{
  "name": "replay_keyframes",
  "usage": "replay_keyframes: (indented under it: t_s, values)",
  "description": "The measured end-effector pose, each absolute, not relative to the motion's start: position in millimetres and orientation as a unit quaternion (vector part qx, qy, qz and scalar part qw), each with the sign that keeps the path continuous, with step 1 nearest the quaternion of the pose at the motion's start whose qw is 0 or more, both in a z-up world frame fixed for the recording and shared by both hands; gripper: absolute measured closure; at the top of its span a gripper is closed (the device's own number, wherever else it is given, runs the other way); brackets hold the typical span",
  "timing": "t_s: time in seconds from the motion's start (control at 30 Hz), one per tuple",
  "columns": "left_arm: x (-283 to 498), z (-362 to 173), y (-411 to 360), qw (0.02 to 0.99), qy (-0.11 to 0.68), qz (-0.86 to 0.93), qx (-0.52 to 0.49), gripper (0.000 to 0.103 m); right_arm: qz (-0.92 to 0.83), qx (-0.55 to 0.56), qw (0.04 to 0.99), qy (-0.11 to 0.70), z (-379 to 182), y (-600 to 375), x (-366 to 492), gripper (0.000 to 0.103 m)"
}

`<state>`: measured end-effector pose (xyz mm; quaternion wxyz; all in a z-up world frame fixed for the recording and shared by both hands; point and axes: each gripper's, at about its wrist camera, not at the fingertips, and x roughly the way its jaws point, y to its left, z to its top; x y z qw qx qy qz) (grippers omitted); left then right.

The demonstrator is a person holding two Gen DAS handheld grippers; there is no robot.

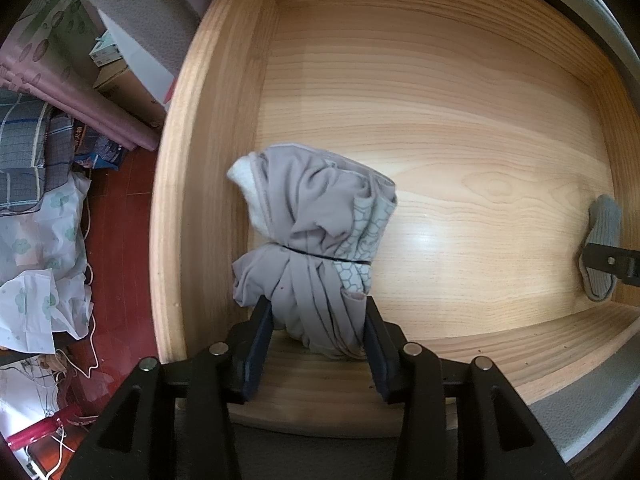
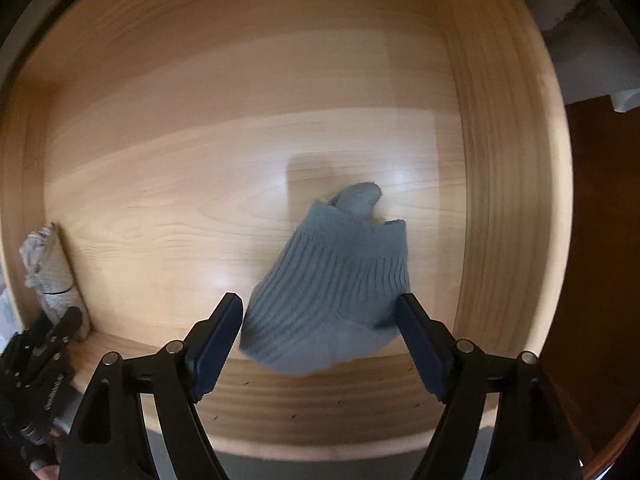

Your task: Take underwear out of drawer

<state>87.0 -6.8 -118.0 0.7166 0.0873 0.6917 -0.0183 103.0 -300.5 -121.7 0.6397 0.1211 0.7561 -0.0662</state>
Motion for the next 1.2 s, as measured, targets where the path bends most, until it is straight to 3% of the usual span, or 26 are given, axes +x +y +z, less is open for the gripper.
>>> replay_keyframes:
  t_s: [0.2, 0.47, 0.83, 1.2]
  values:
    - [88.3, -118.5, -6.3, 0.715, 0.694, -0.034, 0.075, 0.051, -0.056, 0.094, 0.644, 0.757, -129.7, -296.7, 106.4, 0.026]
    - [93.5, -116.2, -1.6, 0.713, 0.698, -0.056, 0.036, 0.038, -0.050, 0.097, 0.644, 0.757, -128.2, -298.7, 108.7, 0.036]
    - [107.2, -112.1, 9.8, 0.713, 0.700, -0.038, 0.000, 0.037, -0.027, 0.094, 0.642, 0.760, -128.8, -301.2, 101.1, 0.038]
    - [118.1, -121.3, -11.3, 0.702, 0.711, -0.007, 0.049, 0.038, -0.018, 0.081, 0.636, 0.767, -129.9, -297.7, 96.8, 0.040]
